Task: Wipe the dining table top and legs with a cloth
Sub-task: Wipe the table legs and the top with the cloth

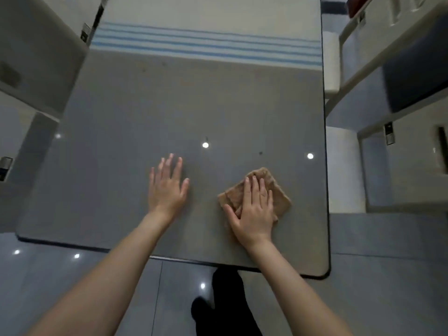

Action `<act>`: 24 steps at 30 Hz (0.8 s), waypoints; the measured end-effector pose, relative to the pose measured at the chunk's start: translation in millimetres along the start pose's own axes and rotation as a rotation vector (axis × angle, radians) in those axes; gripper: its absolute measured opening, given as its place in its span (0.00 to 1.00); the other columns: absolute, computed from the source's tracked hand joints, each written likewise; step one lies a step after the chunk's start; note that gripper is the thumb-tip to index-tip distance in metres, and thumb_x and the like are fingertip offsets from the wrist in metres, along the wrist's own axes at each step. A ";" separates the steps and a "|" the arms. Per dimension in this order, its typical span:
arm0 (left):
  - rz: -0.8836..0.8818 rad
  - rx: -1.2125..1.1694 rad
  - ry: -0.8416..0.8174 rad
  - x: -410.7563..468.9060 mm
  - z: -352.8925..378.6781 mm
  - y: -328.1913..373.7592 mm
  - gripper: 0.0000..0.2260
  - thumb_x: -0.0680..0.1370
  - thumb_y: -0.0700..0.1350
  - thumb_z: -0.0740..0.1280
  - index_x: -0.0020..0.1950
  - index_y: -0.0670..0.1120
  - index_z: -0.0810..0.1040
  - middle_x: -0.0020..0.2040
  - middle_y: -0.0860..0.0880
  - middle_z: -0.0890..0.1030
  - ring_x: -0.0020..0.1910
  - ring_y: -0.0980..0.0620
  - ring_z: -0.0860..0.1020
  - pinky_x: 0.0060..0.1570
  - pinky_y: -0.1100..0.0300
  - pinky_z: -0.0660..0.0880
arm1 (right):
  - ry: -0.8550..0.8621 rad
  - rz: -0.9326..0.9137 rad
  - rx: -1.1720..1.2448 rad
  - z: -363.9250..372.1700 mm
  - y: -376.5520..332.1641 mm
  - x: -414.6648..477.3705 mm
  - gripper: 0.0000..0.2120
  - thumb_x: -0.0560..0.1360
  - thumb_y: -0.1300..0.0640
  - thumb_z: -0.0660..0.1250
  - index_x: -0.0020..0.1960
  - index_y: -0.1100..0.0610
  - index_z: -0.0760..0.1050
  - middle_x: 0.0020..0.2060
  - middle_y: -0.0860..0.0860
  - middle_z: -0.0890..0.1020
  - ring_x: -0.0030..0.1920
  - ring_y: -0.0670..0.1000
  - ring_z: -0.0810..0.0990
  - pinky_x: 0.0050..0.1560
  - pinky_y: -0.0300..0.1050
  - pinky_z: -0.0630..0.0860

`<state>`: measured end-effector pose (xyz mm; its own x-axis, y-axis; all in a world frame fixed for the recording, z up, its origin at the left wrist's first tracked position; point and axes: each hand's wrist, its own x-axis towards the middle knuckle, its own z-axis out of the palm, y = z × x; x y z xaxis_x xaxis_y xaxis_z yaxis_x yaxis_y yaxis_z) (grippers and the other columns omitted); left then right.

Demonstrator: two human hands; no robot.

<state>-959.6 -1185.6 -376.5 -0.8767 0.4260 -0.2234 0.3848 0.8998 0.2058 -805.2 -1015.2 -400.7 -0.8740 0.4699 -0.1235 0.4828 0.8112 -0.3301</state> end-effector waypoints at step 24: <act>0.074 -0.053 0.076 22.0 22.7 -25.5 0.27 0.76 0.51 0.55 0.74 0.45 0.67 0.73 0.43 0.68 0.73 0.41 0.64 0.70 0.42 0.62 | -0.278 -1.074 -0.313 -13.5 77.4 -1.9 0.28 0.80 0.40 0.53 0.78 0.47 0.58 0.77 0.45 0.61 0.78 0.50 0.57 0.78 0.54 0.43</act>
<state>-982.1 -1197.1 -408.4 -0.8666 0.4810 -0.1330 0.4355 0.8590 0.2691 -765.4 -948.6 -413.4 -0.8060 -0.5765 -0.1345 -0.5589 0.8159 -0.1479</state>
